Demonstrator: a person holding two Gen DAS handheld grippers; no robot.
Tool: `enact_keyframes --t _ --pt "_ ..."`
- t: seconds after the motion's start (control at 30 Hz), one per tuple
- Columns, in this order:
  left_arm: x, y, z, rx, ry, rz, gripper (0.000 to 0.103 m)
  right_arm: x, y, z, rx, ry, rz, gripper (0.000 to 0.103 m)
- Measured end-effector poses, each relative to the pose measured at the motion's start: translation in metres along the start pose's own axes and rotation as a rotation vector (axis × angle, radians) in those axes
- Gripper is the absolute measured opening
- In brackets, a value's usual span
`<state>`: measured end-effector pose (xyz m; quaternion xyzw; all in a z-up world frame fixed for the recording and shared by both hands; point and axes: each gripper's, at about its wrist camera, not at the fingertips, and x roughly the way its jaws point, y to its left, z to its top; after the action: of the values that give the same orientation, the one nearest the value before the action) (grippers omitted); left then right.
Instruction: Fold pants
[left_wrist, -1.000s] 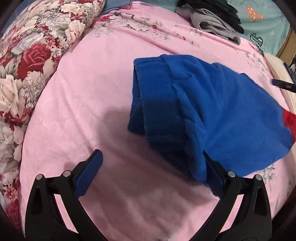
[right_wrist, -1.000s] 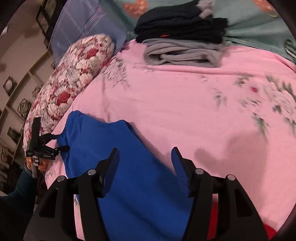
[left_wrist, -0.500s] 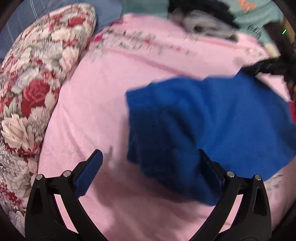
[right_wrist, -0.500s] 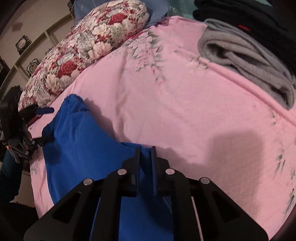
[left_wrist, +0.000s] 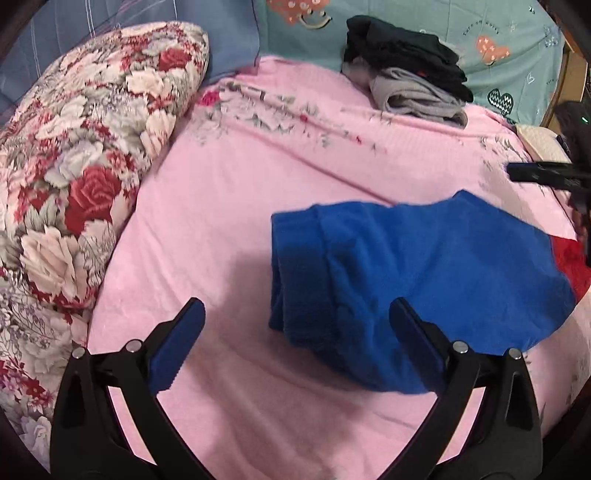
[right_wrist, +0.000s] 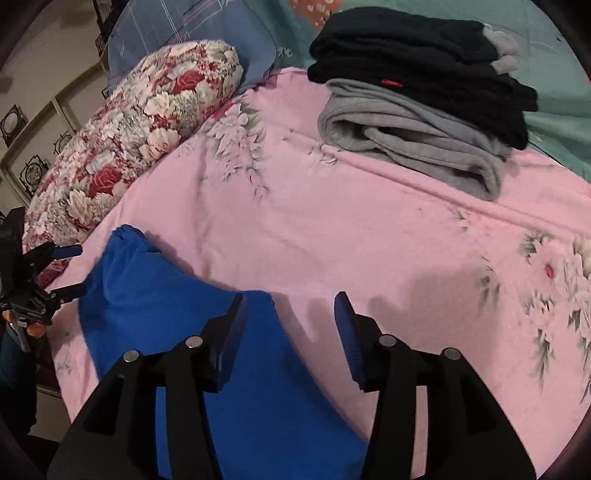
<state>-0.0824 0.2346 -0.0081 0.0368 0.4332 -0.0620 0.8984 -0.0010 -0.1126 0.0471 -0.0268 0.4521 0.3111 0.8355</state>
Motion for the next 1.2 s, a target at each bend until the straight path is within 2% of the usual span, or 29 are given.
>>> enact_keyframes --t 0.1,0.17,0.3,0.33,0.4,0.5,0.57,0.6,0.73,0.8,0.87,0.9,0.93,1.03,1.13,1.2 --pt "0.024 -0.009 0.0 0.032 0.056 0.048 0.101 -0.041 -0.018 -0.025 0.078 -0.056 -0.004 0.053" --pt "0.05 -0.009 -0.01 0.071 0.138 0.127 0.101 -0.075 -0.039 -0.053 0.172 -0.096 -0.034 0.053" --pt "0.053 0.011 -0.016 0.0 0.145 0.046 0.101 -0.158 -0.088 -0.127 0.399 -0.212 -0.086 0.055" --pt "0.053 0.011 -0.016 0.005 0.146 0.05 0.101 -0.181 -0.102 -0.152 0.476 -0.255 -0.107 0.063" --pt "0.053 0.004 -0.017 0.053 0.135 0.085 0.101 -0.213 -0.125 -0.199 0.62 -0.319 -0.133 0.069" --pt "0.051 -0.008 -0.016 0.117 0.132 0.163 0.101 -0.227 -0.153 -0.269 0.842 -0.321 -0.129 0.071" --pt "0.05 -0.015 -0.015 0.152 0.128 0.237 0.101 -0.221 -0.159 -0.299 0.919 -0.308 -0.115 0.071" --pt "0.049 -0.02 -0.015 0.172 0.125 0.282 0.101 -0.217 -0.159 -0.306 0.93 -0.304 -0.103 0.071" --pt "0.047 -0.026 -0.015 0.191 0.129 0.347 0.101 -0.195 -0.159 -0.309 0.956 -0.321 0.035 0.071" --pt "0.046 -0.025 -0.015 0.185 0.136 0.35 0.101 -0.184 -0.162 -0.308 0.992 -0.304 0.056 0.071" --pt "0.046 -0.023 -0.014 0.174 0.146 0.345 0.101 -0.183 -0.168 -0.313 1.022 -0.335 0.072 0.071" --pt "0.047 -0.021 -0.014 0.167 0.15 0.34 0.101 -0.187 -0.172 -0.319 1.048 -0.374 0.093 0.069" --pt "0.046 -0.021 -0.014 0.16 0.153 0.335 0.101 -0.194 -0.174 -0.325 1.055 -0.4 0.092 0.061" --pt "0.049 -0.022 -0.014 0.158 0.155 0.335 0.101 -0.213 -0.181 -0.34 1.027 -0.431 0.013 0.054" --pt "0.05 -0.025 -0.012 0.165 0.163 0.349 0.101 -0.218 -0.175 -0.335 0.894 -0.343 -0.163 0.051" --pt "0.05 -0.026 -0.011 0.169 0.169 0.357 0.101 -0.213 -0.169 -0.323 0.79 -0.289 -0.213 0.051"
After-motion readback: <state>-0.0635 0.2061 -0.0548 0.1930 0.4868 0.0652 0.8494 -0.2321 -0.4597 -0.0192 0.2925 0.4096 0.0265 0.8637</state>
